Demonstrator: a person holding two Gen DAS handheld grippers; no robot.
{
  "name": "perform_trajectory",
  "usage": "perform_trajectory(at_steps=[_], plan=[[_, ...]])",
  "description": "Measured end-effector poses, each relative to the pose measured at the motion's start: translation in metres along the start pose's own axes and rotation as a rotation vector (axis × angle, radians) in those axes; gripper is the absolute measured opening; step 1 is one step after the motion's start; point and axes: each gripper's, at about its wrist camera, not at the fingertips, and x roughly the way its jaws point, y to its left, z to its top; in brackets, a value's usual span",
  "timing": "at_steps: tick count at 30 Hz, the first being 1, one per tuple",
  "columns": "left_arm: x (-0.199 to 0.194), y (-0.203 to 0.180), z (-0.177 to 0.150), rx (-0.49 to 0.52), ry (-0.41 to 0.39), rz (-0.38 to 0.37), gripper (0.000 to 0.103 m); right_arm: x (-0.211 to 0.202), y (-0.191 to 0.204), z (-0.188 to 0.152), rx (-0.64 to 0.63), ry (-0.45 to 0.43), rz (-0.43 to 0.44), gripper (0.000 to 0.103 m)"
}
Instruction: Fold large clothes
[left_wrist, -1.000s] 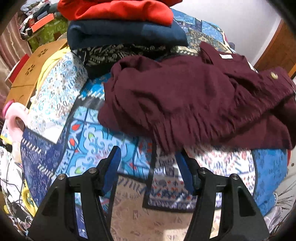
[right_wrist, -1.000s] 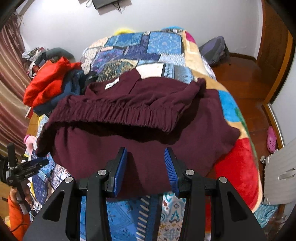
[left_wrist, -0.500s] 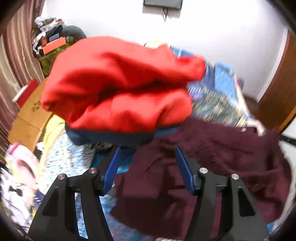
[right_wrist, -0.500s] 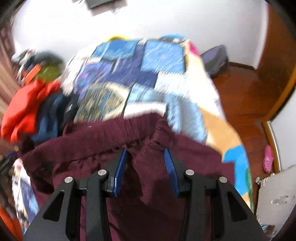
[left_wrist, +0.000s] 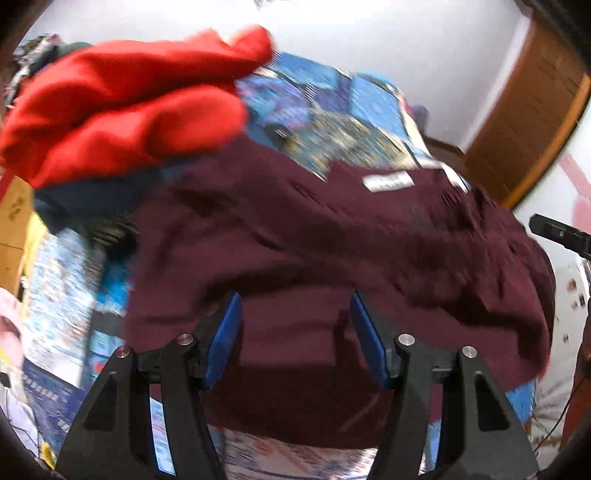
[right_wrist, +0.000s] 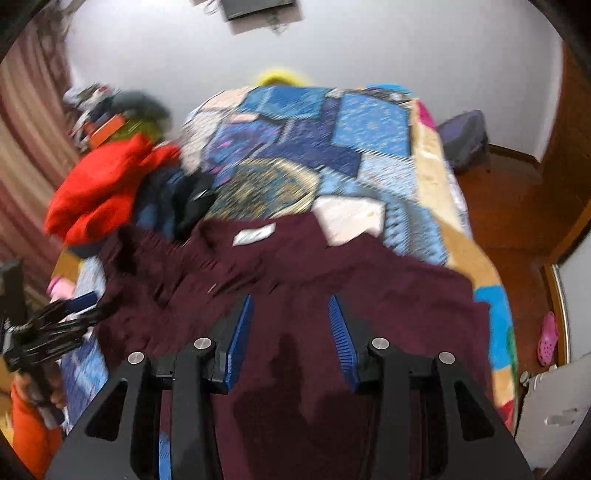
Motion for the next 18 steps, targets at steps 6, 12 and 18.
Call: perform_trajectory(at_steps=[6,12,18], plan=[[0.021,-0.022,-0.032,0.003,0.07,-0.011,0.064,-0.001,0.03,-0.036,-0.104,0.032,0.016,0.054],[0.017,-0.021,-0.056,-0.018,0.056,0.01,0.068,0.026,0.023,-0.069,-0.095,0.077,-0.005,0.061],[0.002,-0.017,-0.067,-0.023,0.045,0.035,0.069,0.021,0.024,-0.071,-0.076,0.061,-0.038,0.064]])
